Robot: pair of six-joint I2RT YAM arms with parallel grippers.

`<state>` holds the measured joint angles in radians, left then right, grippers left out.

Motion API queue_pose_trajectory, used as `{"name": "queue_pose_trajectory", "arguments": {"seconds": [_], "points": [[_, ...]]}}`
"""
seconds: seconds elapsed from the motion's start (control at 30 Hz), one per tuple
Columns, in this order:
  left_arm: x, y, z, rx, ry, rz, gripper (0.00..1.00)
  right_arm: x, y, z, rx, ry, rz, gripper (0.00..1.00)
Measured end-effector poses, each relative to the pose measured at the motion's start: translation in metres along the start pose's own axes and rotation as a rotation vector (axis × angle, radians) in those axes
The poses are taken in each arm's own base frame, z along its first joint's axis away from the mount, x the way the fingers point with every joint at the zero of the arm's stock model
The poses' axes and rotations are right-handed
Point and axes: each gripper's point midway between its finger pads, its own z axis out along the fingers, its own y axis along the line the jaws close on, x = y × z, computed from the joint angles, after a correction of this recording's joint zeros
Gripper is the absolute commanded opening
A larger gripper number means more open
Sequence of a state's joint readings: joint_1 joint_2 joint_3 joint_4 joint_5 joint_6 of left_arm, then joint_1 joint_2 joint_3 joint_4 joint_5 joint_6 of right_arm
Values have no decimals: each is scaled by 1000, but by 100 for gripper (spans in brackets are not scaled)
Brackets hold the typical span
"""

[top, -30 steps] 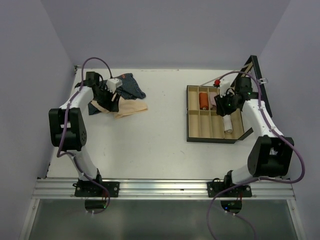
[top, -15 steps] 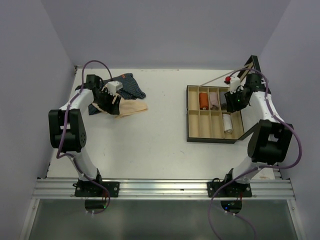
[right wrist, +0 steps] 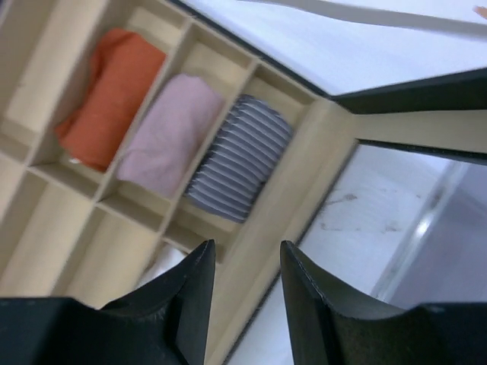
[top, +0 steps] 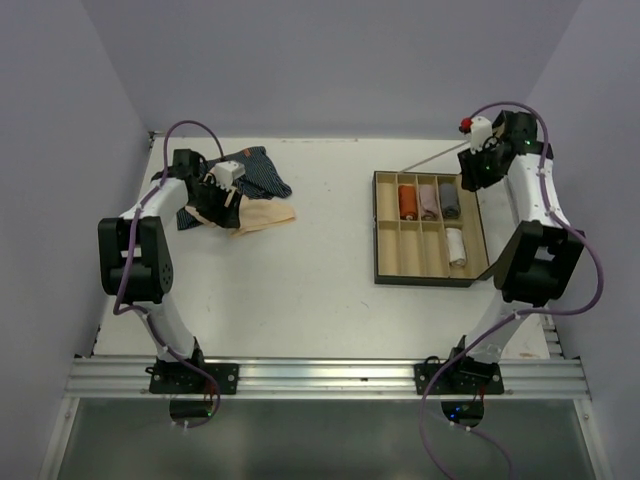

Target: Roll the underwear

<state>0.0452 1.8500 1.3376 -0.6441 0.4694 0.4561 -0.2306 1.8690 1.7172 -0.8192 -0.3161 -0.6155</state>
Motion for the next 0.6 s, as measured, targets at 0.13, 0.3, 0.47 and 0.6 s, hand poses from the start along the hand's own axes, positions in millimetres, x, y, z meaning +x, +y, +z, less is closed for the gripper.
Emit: {"name": "queue_pose_trajectory", "arguments": {"seconds": [0.13,0.3,0.47,0.6], "points": [[1,0,0,2,1,-1,71,-10,59,1,-86,-10,-26,47],[1,-1,2,7,-2,-4,73,-7,162,1,-226,17,-31,54],[1,-3,2,15,-8,-18,74,26,189,10,-240,87,44,53],[3,-5,4,20,-9,-27,74,54,186,20,-197,157,105,53]]}}
